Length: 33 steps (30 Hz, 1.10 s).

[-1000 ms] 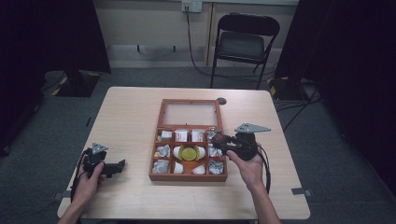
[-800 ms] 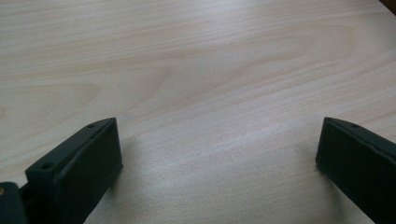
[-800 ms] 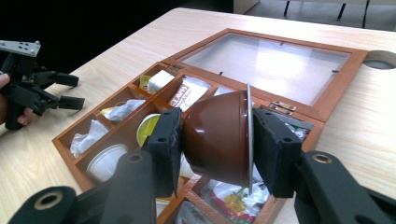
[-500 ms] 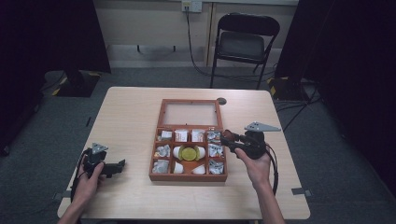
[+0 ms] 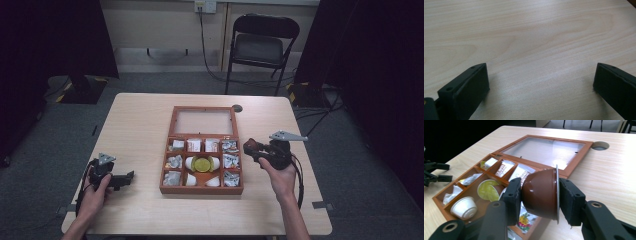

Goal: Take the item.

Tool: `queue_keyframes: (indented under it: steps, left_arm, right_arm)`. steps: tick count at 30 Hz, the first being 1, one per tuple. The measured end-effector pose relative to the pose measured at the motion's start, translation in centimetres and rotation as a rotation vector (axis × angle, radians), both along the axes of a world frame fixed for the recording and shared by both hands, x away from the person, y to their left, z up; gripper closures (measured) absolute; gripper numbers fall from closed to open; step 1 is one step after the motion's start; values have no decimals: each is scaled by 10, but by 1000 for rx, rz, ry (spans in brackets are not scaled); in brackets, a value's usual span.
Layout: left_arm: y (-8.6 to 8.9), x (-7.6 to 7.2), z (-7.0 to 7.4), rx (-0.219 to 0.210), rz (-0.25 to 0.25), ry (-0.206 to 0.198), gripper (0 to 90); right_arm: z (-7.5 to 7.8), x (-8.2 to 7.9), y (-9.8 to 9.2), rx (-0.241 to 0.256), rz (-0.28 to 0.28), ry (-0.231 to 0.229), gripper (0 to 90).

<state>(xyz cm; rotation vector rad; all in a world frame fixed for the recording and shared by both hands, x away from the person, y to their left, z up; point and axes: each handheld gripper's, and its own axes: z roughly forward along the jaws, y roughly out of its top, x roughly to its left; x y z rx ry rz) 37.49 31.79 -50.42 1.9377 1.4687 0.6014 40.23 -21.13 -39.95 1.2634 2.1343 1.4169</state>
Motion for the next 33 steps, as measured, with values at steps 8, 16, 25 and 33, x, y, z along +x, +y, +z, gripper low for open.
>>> queue_keyframes:
  steps: [8, 16, 25, 33]
  left_arm:
    - [0, 0, 0, 0, 0, 0, 0]
    - [0, 0, 0, 0, 0, 0, 0]
    - [0, 0, 0, 0, 0, 0, 0]
    - [0, 0, 0, 0, 0, 0, 0]
  right_arm:
    - [-10, 4, -9, -16, -30, 25, 549]
    - [-25, 11, -16, -25, -55, 61, 549]
    - [-44, 18, -24, -62, -80, 111, 548]
    - [-58, 23, -23, -98, -86, 144, 547]
